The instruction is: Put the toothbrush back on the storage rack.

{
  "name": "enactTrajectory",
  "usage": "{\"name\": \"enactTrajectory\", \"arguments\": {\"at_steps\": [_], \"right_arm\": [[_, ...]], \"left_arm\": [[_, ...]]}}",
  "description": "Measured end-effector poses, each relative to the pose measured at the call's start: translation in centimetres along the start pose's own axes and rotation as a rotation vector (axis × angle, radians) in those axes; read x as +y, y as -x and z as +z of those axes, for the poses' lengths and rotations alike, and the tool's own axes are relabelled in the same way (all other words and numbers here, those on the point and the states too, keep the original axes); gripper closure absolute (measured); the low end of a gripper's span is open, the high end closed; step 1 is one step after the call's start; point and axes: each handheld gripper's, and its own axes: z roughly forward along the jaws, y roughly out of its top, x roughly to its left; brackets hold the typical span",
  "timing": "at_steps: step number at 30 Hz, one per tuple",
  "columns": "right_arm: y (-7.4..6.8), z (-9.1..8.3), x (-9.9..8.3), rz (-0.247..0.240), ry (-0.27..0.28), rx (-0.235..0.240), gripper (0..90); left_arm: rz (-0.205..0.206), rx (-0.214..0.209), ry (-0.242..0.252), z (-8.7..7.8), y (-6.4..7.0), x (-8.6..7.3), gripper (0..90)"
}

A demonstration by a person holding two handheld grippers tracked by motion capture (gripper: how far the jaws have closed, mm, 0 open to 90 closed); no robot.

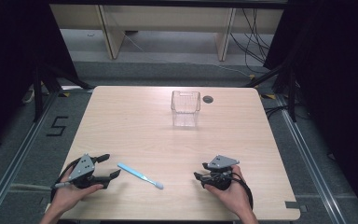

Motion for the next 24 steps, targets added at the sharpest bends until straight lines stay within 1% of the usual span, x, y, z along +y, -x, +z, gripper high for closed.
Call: {"name": "enactTrajectory", "arguments": {"at_steps": [1,2,3,4,5,6,7,9,10,12,13,15,16,17,19,20,21,22,23,24], "right_arm": [[0.1,0.0,0.0,-0.015,0.004,-0.002,47.4],[0.2,-0.1,0.1,-0.012,-0.004,0.005,47.4],[0.2,-0.1,0.2,-0.014,-0.002,0.002,47.4],[0.1,-0.2,0.2,-0.008,-0.004,0.001,47.4],[0.1,-0.3,0.2,-0.002,-0.002,0.003,47.4],[0.1,-0.3,0.3,-0.007,-0.001,0.004,47.3],[0.2,-0.3,0.3,-0.015,0.004,0.009,47.4],[0.2,-0.3,0.3,-0.021,0.0,0.018,47.3],[0.3,-0.3,0.4,-0.023,-0.005,0.021,47.3],[0.3,-0.2,0.4,-0.034,-0.003,0.016,47.3],[0.3,-0.3,0.4,-0.047,-0.003,0.01,47.3],[0.3,-0.2,0.4,-0.04,-0.007,0.017,47.3],[0.4,-0.2,0.4,-0.04,-0.011,0.019,47.3],[0.3,-0.2,0.3,-0.029,-0.017,0.03,47.3],[0.4,-0.1,0.4,-0.036,-0.014,0.027,47.3],[0.3,-0.2,0.4,-0.019,-0.018,0.026,47.3],[0.3,-0.2,0.4,-0.032,-0.014,0.028,47.3],[0.2,-0.2,0.4,-0.015,-0.018,0.026,47.3],[0.2,-0.3,0.4,-0.018,-0.012,0.022,47.3],[0.3,-0.3,0.4,-0.023,-0.007,0.024,47.4]], "left_arm": [[-0.002,-0.001,-0.009,0.0,0.0,0.1,25.1],[0.014,-0.007,-0.013,0.0,-0.1,0.3,25.4],[0.017,-0.011,-0.012,0.0,0.0,0.4,25.5],[0.035,-0.012,-0.024,0.0,-0.1,0.7,25.6],[0.035,-0.012,-0.024,0.0,-0.1,0.7,25.8],[0.05,-0.024,-0.036,0.0,-0.1,1.0,26.3],[0.061,-0.027,-0.046,0.0,-0.1,1.2,26.7],[0.079,-0.046,-0.072,0.1,-0.1,1.7,27.8],[0.082,-0.053,-0.07,0.2,-0.1,1.8,28.3],[0.103,-0.061,-0.097,0.2,-0.2,2.2,29.5],[0.105,-0.067,-0.099,0.3,-0.2,2.4,30.3],[0.108,-0.084,-0.105,0.4,-0.2,2.7,31.3],[0.121,-0.095,-0.112,0.5,-0.3,2.8,31.9],[0.128,-0.1,-0.115,0.6,-0.3,2.9,32.6],[0.154,-0.119,-0.135,0.8,-0.3,3.3,34.0],[0.173,-0.13,-0.146,0.9,-0.2,3.6,35.2],[0.181,-0.14,-0.153,1.0,-0.1,3.8,36.2],[0.203,-0.173,-0.175,1.1,-0.2,4.2,36.7],[0.206,-0.189,-0.177,1.3,-0.1,4.4,37.7],[0.211,-0.208,-0.192,1.5,-0.1,4.6,38.3]]}}
